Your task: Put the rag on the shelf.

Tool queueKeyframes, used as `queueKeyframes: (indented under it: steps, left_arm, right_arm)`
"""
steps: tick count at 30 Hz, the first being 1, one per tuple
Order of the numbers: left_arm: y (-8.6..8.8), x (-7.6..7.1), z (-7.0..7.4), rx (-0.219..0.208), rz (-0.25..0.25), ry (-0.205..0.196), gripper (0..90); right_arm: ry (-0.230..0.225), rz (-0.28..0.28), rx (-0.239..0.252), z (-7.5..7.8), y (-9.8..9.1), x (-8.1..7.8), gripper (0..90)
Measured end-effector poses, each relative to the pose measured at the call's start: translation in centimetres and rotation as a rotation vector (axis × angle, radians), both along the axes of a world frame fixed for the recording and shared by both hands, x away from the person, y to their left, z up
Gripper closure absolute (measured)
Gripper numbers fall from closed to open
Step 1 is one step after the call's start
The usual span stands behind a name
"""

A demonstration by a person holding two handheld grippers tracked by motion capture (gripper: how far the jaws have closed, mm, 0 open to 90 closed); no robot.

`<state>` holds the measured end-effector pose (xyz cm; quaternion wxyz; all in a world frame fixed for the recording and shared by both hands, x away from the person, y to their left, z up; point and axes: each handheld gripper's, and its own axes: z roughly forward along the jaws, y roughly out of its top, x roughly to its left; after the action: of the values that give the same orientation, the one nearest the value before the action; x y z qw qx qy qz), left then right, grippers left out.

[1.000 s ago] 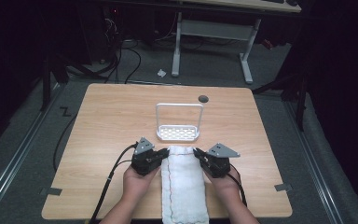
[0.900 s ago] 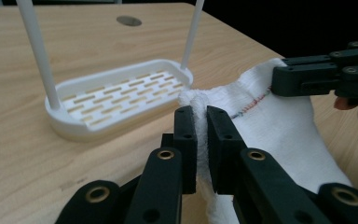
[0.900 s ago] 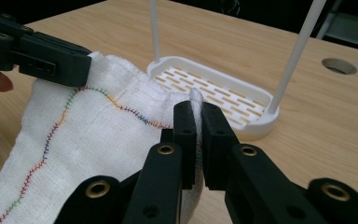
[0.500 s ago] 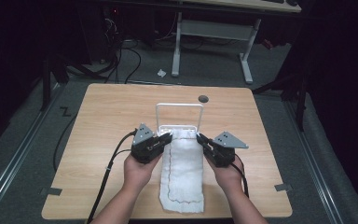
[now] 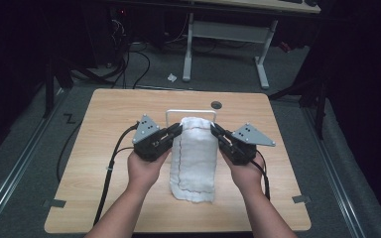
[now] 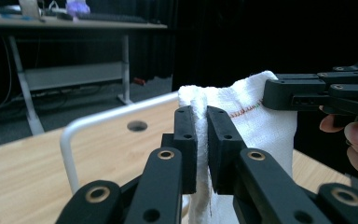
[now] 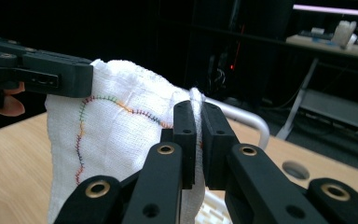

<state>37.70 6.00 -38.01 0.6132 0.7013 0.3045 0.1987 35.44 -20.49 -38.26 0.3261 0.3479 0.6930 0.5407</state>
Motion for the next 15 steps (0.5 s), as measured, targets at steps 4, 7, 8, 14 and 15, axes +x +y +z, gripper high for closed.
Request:
queueKeyframes:
  steps: [4,7,8,14,15]
  left_arm:
    - [0.3,-0.1,1.6,-0.014,0.003,-0.032,83.3]
    - [0.5,-0.2,2.8,-0.016,0.004,-0.063,83.4]
    - [0.5,-0.2,3.2,-0.012,0.003,-0.073,83.4]
    - [0.6,-0.2,5.4,-0.017,0.003,-0.126,83.5]
    - [0.7,-0.2,5.6,-0.015,0.004,-0.131,83.5]
  right_arm:
    - [-0.03,0.001,0.014,1.6,0.2,-0.1,86.1]
    - [-0.059,0.0,0.016,2.8,0.2,-0.1,86.1]
    - [-0.064,-0.002,0.018,3.1,0.2,-0.1,86.1]
    - [-0.105,-0.007,0.027,5.2,0.0,0.1,86.1]
    - [-0.11,-0.007,0.028,5.4,0.0,0.1,86.1]
